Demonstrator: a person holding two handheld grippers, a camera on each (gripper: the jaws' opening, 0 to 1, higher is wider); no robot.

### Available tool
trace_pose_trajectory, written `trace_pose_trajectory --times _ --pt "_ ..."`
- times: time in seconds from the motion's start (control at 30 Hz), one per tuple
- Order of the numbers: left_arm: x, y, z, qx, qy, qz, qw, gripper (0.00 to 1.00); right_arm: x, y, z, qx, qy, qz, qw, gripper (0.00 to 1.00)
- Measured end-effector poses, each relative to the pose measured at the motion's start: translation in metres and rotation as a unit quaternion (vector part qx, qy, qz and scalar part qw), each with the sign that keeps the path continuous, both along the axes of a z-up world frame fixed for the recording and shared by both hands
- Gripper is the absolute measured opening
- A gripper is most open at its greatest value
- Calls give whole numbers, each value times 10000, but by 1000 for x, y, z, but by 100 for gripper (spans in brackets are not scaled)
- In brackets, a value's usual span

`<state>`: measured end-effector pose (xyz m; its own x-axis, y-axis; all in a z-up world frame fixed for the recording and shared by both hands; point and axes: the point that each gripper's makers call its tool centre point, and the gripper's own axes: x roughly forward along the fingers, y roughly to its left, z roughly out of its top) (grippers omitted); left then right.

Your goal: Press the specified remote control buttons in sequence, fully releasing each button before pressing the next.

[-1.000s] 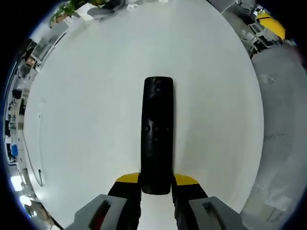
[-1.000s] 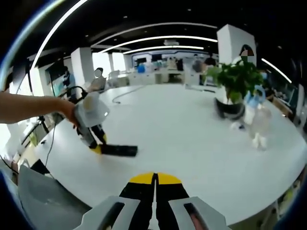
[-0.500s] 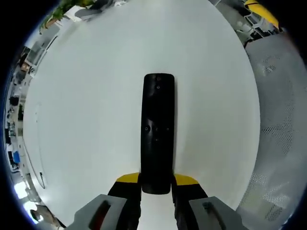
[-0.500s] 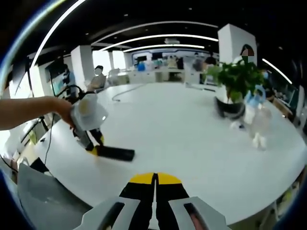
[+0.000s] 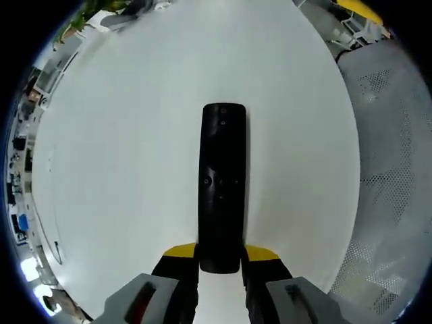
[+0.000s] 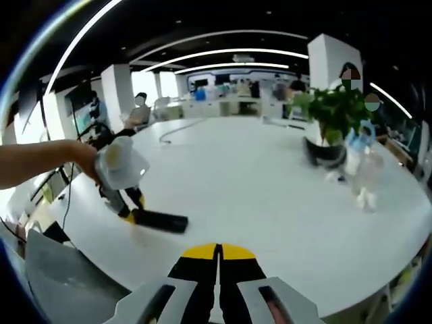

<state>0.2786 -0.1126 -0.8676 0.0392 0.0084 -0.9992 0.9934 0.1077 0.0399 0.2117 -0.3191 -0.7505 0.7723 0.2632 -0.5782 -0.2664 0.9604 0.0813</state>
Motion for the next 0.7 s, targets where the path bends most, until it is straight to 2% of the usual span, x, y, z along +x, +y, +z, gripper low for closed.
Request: trace_pose_trajectory --times 0.13,0.4,0.7 --pt "-2 1 0 -24 -12 117 9999 24 0 0 0 15 -7 6 10000 0" --pt "-12 2 0 -303 -26 318 9990 24 -1 3 3 59 -54 50 10000 0" --pt "-20 1 0 -322 -2 399 9987 24 -2 3 4 73 -70 53 9999 0"
